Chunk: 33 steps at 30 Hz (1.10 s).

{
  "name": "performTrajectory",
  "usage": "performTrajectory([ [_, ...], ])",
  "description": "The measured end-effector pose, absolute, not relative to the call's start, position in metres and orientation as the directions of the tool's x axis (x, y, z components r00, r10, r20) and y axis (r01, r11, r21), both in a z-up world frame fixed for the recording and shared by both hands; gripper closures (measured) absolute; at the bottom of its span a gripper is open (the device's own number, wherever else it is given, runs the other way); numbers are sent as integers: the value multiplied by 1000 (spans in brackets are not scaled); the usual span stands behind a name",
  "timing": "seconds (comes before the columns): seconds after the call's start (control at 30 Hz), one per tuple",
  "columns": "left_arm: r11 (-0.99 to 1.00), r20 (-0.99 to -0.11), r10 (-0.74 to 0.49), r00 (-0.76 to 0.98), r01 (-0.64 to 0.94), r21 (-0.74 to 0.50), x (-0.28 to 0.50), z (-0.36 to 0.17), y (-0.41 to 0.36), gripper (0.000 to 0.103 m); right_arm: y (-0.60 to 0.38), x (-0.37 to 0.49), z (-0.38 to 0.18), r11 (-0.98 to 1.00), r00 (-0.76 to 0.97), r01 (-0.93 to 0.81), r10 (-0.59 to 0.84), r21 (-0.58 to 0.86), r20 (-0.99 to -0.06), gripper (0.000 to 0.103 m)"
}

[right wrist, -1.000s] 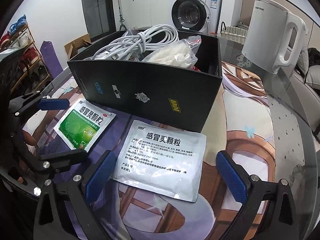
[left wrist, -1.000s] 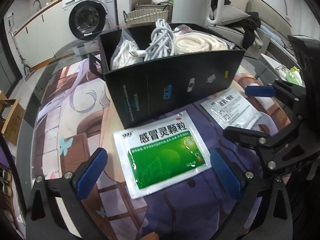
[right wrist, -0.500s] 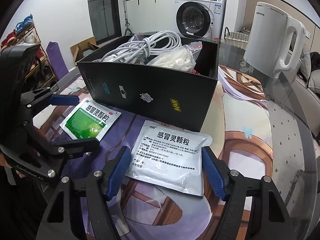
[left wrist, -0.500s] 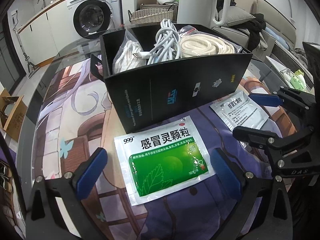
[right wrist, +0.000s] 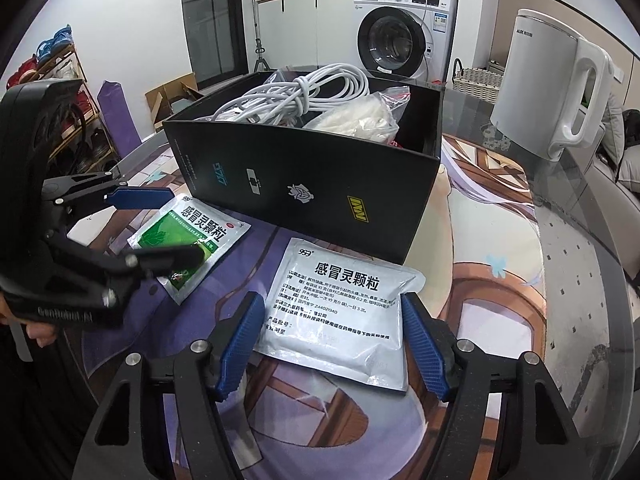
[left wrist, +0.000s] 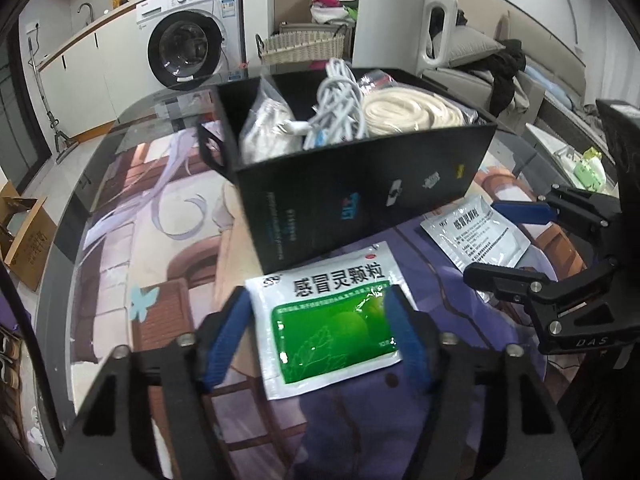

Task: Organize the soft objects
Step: 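Grasp the green medicine packet with the left gripper while the right grasps the white packet, then lift the green packet with the left gripper and white packet with the right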

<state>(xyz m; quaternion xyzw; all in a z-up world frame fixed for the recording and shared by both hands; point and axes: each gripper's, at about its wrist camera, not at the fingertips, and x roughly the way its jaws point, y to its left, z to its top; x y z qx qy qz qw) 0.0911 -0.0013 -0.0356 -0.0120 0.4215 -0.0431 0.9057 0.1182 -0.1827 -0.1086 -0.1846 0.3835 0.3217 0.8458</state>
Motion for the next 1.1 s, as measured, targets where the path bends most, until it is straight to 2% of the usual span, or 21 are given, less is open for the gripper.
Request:
performTrajectory([
  [0.07, 996, -757, -85, 647, 58, -62, 91, -35, 6, 50, -183, 118, -109, 724, 499, -687, 404, -65, -766, 33],
  [0.17, 995, -765, -98, 637, 49, -88, 92, -35, 12, 49, -184, 117, -109, 721, 497, -690, 408, -64, -765, 33],
  [0.23, 995, -768, -95, 633, 46, -86, 93, -32, 11, 45, -184, 117, -109, 720, 496, -692, 410, -63, -765, 33],
  [0.3, 993, -765, -111, 635, 38, -112, 92, -28, 12, 22, -184, 117, -109, 718, 495, -693, 412, -62, -765, 33],
  [0.37, 990, -759, -133, 638, 43, -137, 91, -24, 11, 12, -185, 116, -109, 717, 495, -694, 412, -63, -765, 33],
  [0.47, 991, -774, -114, 623, 13, -136, 93, -26, 9, 9, -185, 117, -108, 717, 495, -694, 412, -62, -765, 33],
  [0.77, 990, -804, -124, 582, 20, -138, 98, -34, -7, 8, -184, 115, -108, 718, 496, -693, 408, -66, -767, 33],
  [1.03, 999, -814, -51, 579, 20, -48, 101, -40, -21, 4, -183, 115, -108, 717, 495, -694, 407, -67, -767, 33],
  [1.1, 1000, -814, -29, 580, 11, -27, 100, -42, -20, 0, -184, 115, -108, 717, 494, -694, 409, -65, -767, 33],
])
